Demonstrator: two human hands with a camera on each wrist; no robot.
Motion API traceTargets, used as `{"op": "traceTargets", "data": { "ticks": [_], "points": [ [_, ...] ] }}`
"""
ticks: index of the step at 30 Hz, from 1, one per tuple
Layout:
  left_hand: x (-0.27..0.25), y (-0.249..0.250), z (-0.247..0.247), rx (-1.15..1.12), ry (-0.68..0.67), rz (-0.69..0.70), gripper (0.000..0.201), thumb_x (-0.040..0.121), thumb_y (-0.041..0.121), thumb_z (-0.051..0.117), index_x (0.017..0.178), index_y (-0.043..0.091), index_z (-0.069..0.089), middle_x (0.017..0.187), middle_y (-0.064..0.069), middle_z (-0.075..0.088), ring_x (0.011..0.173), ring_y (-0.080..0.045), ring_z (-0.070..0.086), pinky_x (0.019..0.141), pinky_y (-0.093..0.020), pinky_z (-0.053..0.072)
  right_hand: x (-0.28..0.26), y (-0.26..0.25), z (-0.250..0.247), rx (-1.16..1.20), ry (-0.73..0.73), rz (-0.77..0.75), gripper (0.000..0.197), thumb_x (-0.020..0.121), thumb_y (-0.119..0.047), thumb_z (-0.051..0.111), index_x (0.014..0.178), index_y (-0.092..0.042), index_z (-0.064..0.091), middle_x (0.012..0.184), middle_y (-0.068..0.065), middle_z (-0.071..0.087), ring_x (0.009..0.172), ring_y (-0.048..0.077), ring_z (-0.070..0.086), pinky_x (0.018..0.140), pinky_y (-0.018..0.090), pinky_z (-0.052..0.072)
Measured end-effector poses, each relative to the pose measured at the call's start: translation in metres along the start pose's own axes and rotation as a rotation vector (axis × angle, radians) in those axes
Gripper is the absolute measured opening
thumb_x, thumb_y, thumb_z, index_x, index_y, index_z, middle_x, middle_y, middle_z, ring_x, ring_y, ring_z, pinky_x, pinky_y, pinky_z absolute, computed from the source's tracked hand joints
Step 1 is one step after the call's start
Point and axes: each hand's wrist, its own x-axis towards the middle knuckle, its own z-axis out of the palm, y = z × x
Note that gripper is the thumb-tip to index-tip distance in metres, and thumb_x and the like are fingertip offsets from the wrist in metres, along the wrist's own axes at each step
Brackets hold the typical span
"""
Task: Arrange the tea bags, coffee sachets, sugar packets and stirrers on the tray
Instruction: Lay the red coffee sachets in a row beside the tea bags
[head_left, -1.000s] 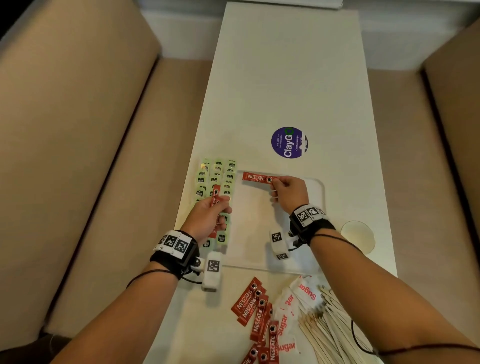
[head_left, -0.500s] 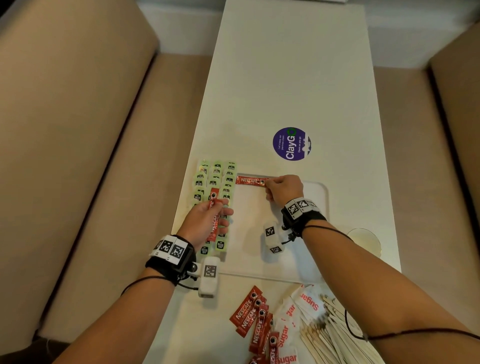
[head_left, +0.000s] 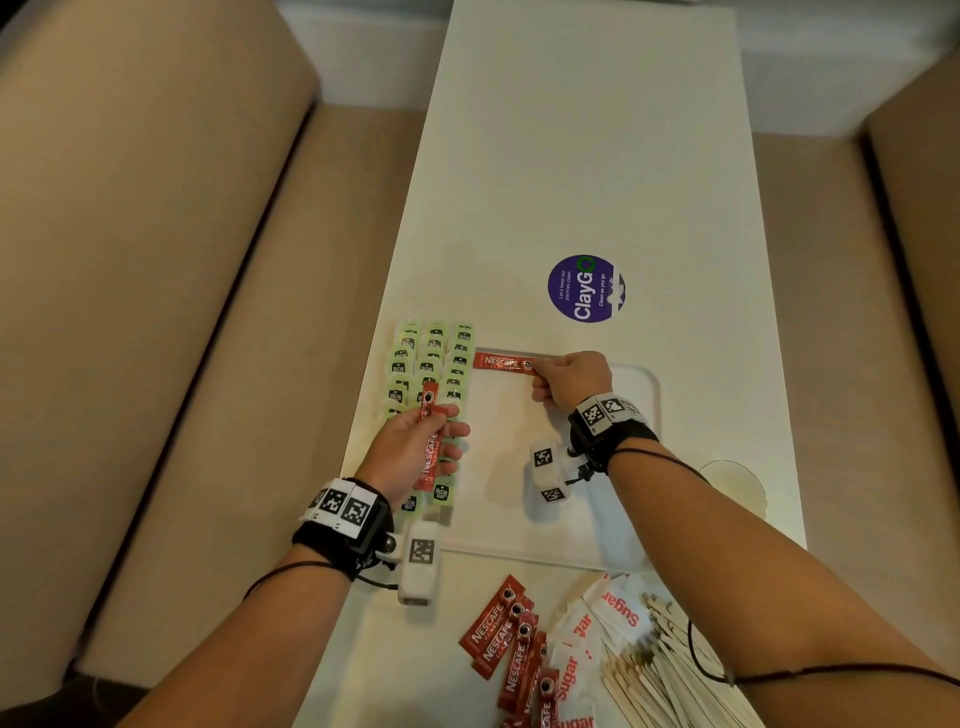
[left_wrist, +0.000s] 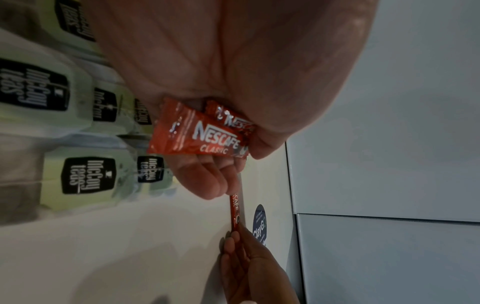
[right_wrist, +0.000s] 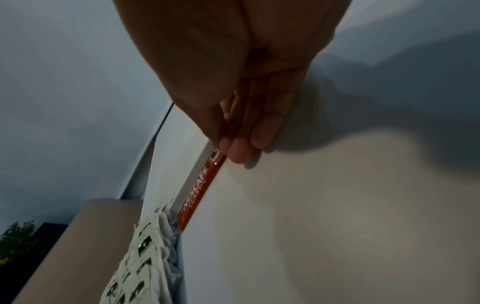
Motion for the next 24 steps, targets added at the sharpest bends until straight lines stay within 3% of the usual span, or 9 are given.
{"op": "traceTargets", "data": {
  "ticks": [5,8,11,13,15,17,20,24],
  "points": [
    [-0.001,-0.002,-0.002,-0.052,-0.018,0.009,0.027,0.103,0.004,0.04,0.12,0.002,0.061,0.098,-0.02,0.071,0.066,-0.025,0.061,0.053,-0.031,0.052,-0.003,0.0,0.0,0.053,0.009,0.016,0.018,0.091,-0.016,0.074,0.088,0.002,0.076,0.079,0.018,0.076,0.054,0.019,0.067,0.056,0.026,0.058],
    [-0.002,-0.003,-0.001,-0.069,-0.037,0.033,0.025,0.106,0.006,0.04,0.122,0.003,0.059,0.103,-0.02,0.072,0.071,-0.025,0.066,0.059,-0.032,0.056,-0.007,-0.002,-0.002,0.054,-0.002,-0.013,0.016,0.091,-0.016,0.072,0.088,-0.001,0.074,0.082,0.02,0.076,0.058,0.023,0.068,0.067,0.035,0.062],
    [-0.003,-0.003,0.0,-0.059,-0.056,0.062,0.022,0.106,0.007,0.043,0.122,0.002,0.058,0.106,-0.018,0.074,0.075,-0.024,0.068,0.061,-0.03,0.058,-0.012,0.001,-0.004,-0.03,-0.001,-0.075,0.02,0.091,-0.023,0.07,0.077,-0.009,0.072,0.072,0.014,0.075,0.063,0.026,0.073,0.078,0.045,0.064],
    [-0.004,-0.003,0.0,-0.035,-0.06,0.077,0.022,0.106,0.009,0.044,0.122,0.003,0.057,0.107,-0.016,0.075,0.075,-0.022,0.07,0.06,-0.03,0.058,-0.021,0.002,-0.003,-0.108,-0.016,-0.12,0.025,0.091,-0.031,0.068,0.072,-0.015,0.07,0.066,0.007,0.074,0.066,0.025,0.073,0.08,0.042,0.063],
    [-0.003,-0.003,0.001,0.0,-0.058,0.093,0.021,0.107,0.011,0.044,0.122,0.005,0.056,0.107,-0.014,0.076,0.08,-0.022,0.073,0.063,-0.03,0.059,-0.033,0.005,-0.003,-0.085,-0.05,-0.137,0.022,0.093,-0.032,0.068,0.081,-0.015,0.071,0.067,0.003,0.072,0.062,0.017,0.07,0.073,0.03,0.063],
    [-0.001,-0.003,0.002,0.033,-0.057,0.106,0.02,0.107,0.013,0.044,0.12,0.008,0.057,0.111,-0.012,0.075,0.091,-0.021,0.074,0.075,-0.033,0.059,-0.052,0.009,-0.001,-0.077,-0.135,-0.176,0.023,0.097,-0.03,0.066,0.089,-0.01,0.071,0.071,0.002,0.071,0.059,0.01,0.065,0.065,0.022,0.059],
    [0.001,-0.006,0.005,0.069,-0.069,0.123,0.018,0.107,0.014,0.043,0.116,0.012,0.058,0.114,-0.006,0.075,0.108,-0.019,0.071,0.097,-0.041,0.052,-0.078,0.018,0.002,-0.198,-0.272,-0.269,0.038,0.099,-0.044,0.062,0.086,-0.011,0.076,0.074,0.0,0.073,0.062,0.01,0.065,0.071,0.027,0.058],
    [0.001,-0.007,0.008,0.088,-0.074,0.149,0.018,0.108,0.015,0.042,0.117,0.015,0.058,0.118,-0.006,0.074,0.115,-0.024,0.068,0.098,-0.041,0.053,-0.099,0.03,0.01,-0.183,-0.453,-0.293,0.039,0.098,-0.048,0.061,0.089,-0.015,0.08,0.08,0.005,0.076,0.063,0.009,0.063,0.072,0.033,0.058]
  ]
}}
